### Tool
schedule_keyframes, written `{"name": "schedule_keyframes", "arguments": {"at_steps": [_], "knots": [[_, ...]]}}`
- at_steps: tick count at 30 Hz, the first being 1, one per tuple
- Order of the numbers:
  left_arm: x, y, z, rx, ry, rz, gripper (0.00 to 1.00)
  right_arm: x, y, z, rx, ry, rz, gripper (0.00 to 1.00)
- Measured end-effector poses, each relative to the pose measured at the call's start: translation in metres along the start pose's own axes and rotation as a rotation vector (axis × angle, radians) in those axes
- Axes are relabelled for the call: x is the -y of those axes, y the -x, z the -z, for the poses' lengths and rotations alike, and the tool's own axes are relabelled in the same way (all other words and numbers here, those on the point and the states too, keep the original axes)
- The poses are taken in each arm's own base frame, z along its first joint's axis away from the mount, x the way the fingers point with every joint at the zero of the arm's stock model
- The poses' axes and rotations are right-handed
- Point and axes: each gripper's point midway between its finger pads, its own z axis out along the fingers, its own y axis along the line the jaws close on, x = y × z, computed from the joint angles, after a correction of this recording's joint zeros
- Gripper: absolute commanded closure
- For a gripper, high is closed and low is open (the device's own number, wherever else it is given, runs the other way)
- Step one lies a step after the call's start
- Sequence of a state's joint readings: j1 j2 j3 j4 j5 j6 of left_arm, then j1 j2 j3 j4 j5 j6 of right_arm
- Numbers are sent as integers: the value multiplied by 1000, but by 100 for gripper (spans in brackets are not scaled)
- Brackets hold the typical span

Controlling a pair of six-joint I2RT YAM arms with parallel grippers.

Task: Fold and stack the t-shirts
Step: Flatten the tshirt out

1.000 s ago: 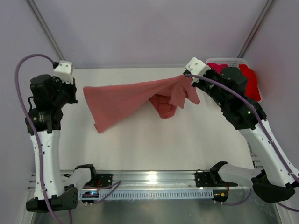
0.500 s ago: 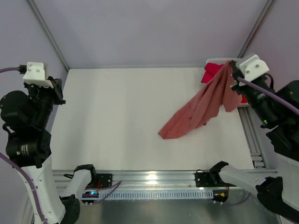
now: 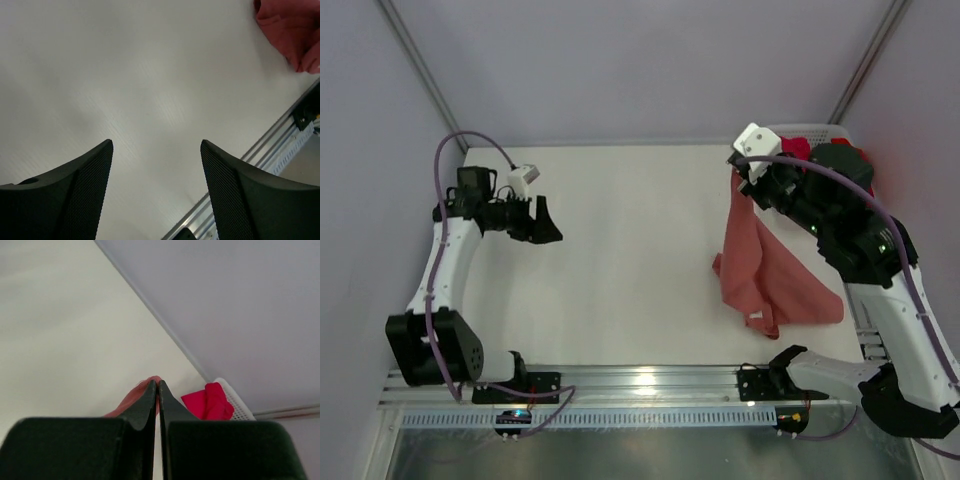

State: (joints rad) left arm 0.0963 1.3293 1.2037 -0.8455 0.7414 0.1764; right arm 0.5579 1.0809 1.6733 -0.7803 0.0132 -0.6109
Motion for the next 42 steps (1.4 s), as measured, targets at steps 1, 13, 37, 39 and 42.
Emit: {"name": "schedule_keyframes", "arguments": {"at_steps": [1,13,37,39,42], "knots": [[-1,-2,-9,-41,-30,1,27,-5,0,-9,-4,26,-11,97],[-4,-3,-34,-96,-107,-39,23,-122,69,-103,43,350,57,97],[-27,-24,-46,-160,-37,-36,25,-202,20,73,190,842,287,97],[-27,-20,-48,-162,-39,-42,26,-199,-24,60,78,781,298,97],[-23,-14,-52,-173,-52,-70,28,-207,-76,48,-73,772,301,97]]}}
